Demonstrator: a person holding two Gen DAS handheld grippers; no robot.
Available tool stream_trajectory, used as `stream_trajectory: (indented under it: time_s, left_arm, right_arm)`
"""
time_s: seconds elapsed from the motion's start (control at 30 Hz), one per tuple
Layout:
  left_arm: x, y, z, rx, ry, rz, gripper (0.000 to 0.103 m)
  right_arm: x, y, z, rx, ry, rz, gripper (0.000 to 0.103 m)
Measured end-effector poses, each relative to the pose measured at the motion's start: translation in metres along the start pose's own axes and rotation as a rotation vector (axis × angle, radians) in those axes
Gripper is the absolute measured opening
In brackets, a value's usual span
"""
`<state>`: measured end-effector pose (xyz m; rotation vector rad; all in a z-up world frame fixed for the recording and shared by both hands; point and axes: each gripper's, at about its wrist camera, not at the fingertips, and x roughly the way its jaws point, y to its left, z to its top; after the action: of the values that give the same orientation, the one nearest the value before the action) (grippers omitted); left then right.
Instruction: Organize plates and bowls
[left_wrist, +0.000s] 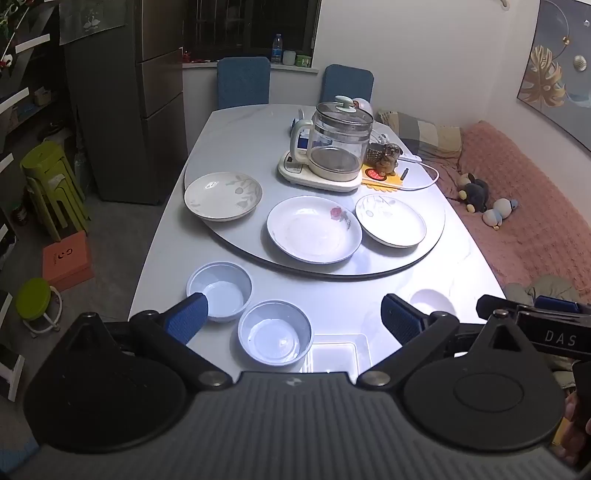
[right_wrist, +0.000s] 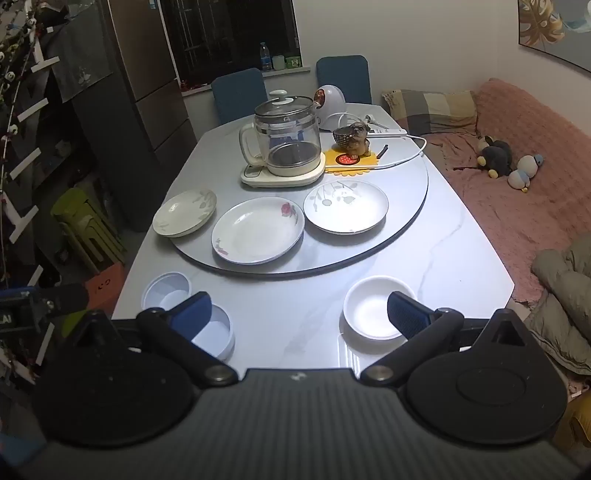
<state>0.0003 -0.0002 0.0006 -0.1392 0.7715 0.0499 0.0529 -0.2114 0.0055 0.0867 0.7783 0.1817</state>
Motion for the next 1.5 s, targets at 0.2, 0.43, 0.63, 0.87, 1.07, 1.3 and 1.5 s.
stream_trajectory:
  time_s: [0.2,0.43,0.63,0.87,1.07,1.3,1.5]
  left_arm:
    - [-0.002,-0.008,-0.002,0.009,-0.013,0.025,0.101]
    - [0.000,-0.003,-0.001,0.002,-0.014,0.024,0.101]
    - [-0.001,-0.001,-0.001,-0.009,-0.018,0.026,0.101]
    - [-0.002,0.001,0.001,-0.013,-0.021,0.026,0.101]
    - [-0.005,0.003,0.003,-0.019,-0.024,0.027,0.101]
    - [-0.005,0.005,0.004,-0.019,-0.025,0.030,0.101]
    - [-0.004,0.009,0.007,-0.024,-0.026,0.030,0.101]
  right_arm:
    - [0.000,-0.006,0.002,-0.009,-0.024,-0.004,0.103]
    - [0.003,-0.008,0.001,0.001,-0.014,-0.022,0.103]
    - [0.003,-0.005,0.002,-0.016,-0.009,-0.011,0.103]
    - [0.002,0.001,0.001,-0.027,-0.018,-0.007,0.103]
    - [0.004,0.003,0.000,-0.030,-0.009,-0.007,0.103]
    - [0.006,0.008,0.000,-0.045,-0.016,-0.021,0.103]
    - [0.006,0.010,-0.001,-0.043,-0.015,-0.001,0.103]
